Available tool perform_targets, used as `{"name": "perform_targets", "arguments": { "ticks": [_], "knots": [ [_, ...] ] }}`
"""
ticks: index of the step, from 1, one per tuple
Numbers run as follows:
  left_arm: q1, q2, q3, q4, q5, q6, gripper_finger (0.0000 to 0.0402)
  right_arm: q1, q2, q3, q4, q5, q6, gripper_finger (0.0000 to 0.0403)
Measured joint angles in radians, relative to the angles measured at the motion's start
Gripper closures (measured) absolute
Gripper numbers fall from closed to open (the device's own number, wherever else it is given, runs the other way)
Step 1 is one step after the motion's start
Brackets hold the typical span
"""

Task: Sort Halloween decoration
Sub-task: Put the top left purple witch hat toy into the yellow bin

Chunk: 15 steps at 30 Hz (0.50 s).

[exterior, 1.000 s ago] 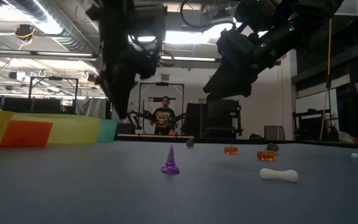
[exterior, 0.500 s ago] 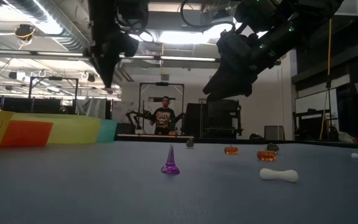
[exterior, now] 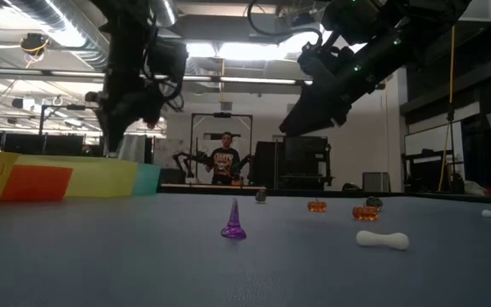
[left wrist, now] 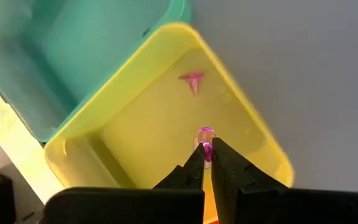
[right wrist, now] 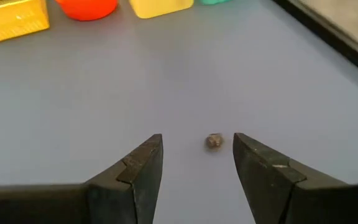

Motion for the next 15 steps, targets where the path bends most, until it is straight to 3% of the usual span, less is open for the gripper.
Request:
{"name": "perform_targets", "arguments": {
  "ticks": [10,15],
  "knots": [
    [0.019,0.001,-0.120,0.087,0.001,-0.031,0.0400,0.000,0.000,0.000,0.004,0.059,-0.029,0.0210],
    [0.020,0.001,-0.150,0.088,0.003,-0.031,0.0364,0.000,0.000,0.000,0.010,0.059,-0.029,0.0210]
  ]
}}
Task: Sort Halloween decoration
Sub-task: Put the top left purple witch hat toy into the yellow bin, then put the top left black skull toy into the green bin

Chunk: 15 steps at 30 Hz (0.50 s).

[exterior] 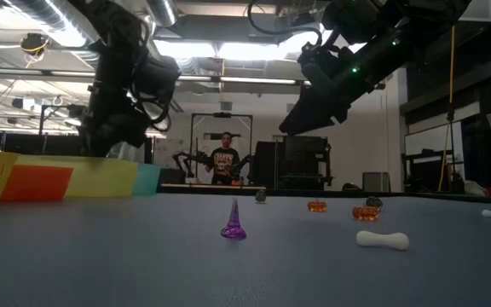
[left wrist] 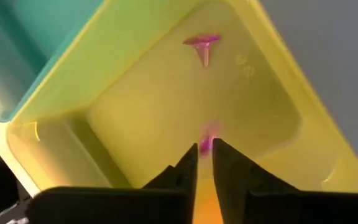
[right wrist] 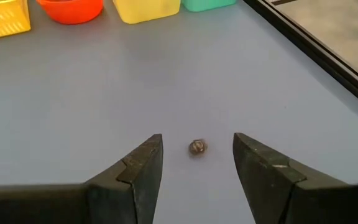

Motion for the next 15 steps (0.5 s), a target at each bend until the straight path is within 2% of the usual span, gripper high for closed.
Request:
{"name": "perform_targets", "arguments": {
  "ticks": [8,15],
  "knots": [
    [0.000,0.000,-0.004,0.011,0.000,0.000,0.0286,0.000,0.000,0.000,0.006,0.000,-0.046,0.0210],
    [0.000,0.000,-0.004,0.058,0.000,0.000,0.0251,0.000,0.027,0.000,0.046,0.016,-0.095,0.0210]
  ]
}}
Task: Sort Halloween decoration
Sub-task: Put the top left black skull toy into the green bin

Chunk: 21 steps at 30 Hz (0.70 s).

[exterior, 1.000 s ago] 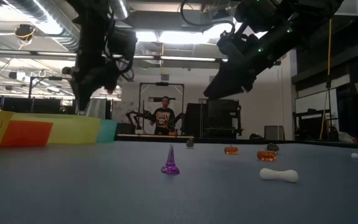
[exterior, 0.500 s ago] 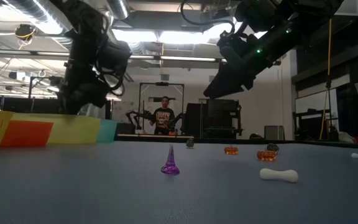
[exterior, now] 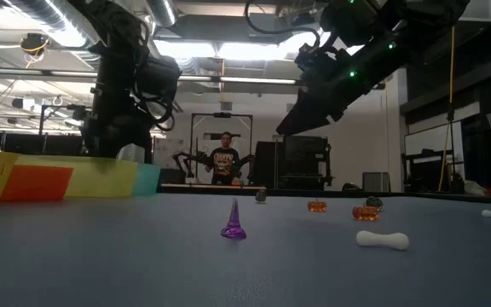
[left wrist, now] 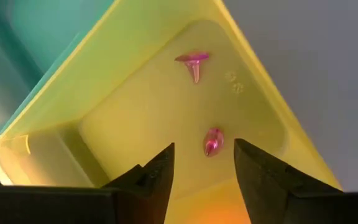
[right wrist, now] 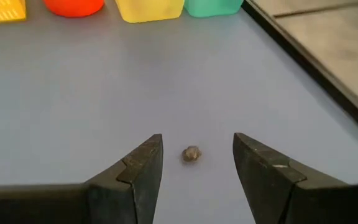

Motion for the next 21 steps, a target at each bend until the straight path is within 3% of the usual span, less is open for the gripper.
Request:
{"name": "perform_targets", "arguments": {
  "ticks": [14,21],
  "knots": [
    [0.000,0.000,0.000,0.031,0.000,0.000,0.0246,-0.026,0.264,0.000,0.321,0.025,-0.109,0.0210],
    [-0.001,0.000,0.000,0.032,0.000,0.000,0.0246,-0.104,0.339,0.000,0.344,-0.031,0.058,0.0210]
  ]
}}
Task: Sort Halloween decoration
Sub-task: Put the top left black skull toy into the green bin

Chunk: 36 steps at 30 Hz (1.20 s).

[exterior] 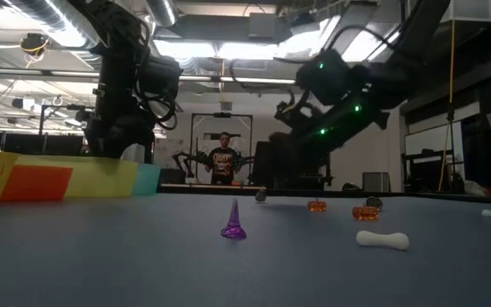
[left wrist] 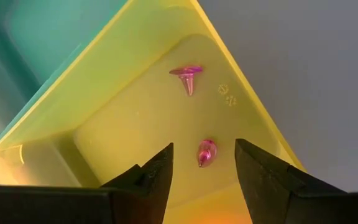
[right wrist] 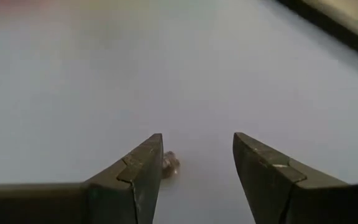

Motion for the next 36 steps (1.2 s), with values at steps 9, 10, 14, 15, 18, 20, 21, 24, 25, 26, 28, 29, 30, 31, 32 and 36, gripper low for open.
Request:
{"name": "perform_targets", "arguments": {
  "ticks": [9,10,14,15,18,20,21,24,25,26,28,29,30,31,32,36],
  "knots": [
    [0.000,0.000,0.000,0.000,0.000,0.000,0.0246,-0.019,0.052,0.000,0.061,-0.091,0.153,0.0210],
    [0.000,0.000,0.000,0.000,0.000,0.000,0.0246,-0.018,0.052,0.000,0.064,-0.090,0.154,0.0210],
    [0.000,0.000,0.000,0.000,0.000,0.000,0.0246,-0.020,0.052,0.000,0.068,-0.043,0.155,0.0210],
    [0.000,0.000,0.000,0.000,0.000,0.000,0.0246,-0.020,0.052,0.000,0.073,-0.038,0.155,0.0210],
    [0.000,0.000,0.000,0.001,0.000,0.000,0.0246,-0.020,0.052,0.000,0.073,-0.046,0.156,0.0210],
    [0.000,0.000,0.000,0.001,0.000,0.000,0.0246,-0.019,0.052,0.000,0.073,-0.057,0.156,0.0210],
    [0.000,0.000,0.000,0.001,0.000,0.000,0.0246,-0.019,0.052,0.000,0.074,-0.058,0.156,0.0210],
    [0.000,0.000,0.000,0.001,0.000,0.000,0.0246,-0.019,0.052,0.000,0.073,-0.057,0.156,0.0210],
    [0.000,0.000,0.000,0.002,0.000,0.000,0.0246,-0.019,0.052,0.000,0.074,-0.057,0.156,0.0210],
    [0.000,0.000,0.000,0.002,0.000,0.000,0.0246,-0.019,0.052,0.000,0.074,-0.057,0.156,0.0210],
    [0.000,0.000,0.000,0.002,0.000,0.000,0.0246,-0.019,0.052,0.000,0.073,-0.057,0.156,0.0210],
    [0.000,0.000,0.000,0.003,0.000,0.000,0.0246,-0.019,0.052,0.000,0.073,-0.057,0.156,0.0210],
    [0.000,0.000,0.000,0.003,0.000,0.000,0.0246,-0.019,0.052,0.000,0.073,-0.057,0.156,0.0210],
    [0.000,0.000,0.000,0.003,0.000,0.000,0.0246,-0.019,0.052,0.000,0.073,-0.057,0.156,0.0210],
    [0.000,0.000,0.000,0.003,0.000,0.000,0.0246,-0.019,0.052,0.000,0.073,-0.058,0.156,0.0210],
    [0.000,0.000,0.000,0.003,0.000,0.000,0.0246,-0.019,0.052,0.000,0.071,-0.058,0.156,0.0210]
  ]
}}
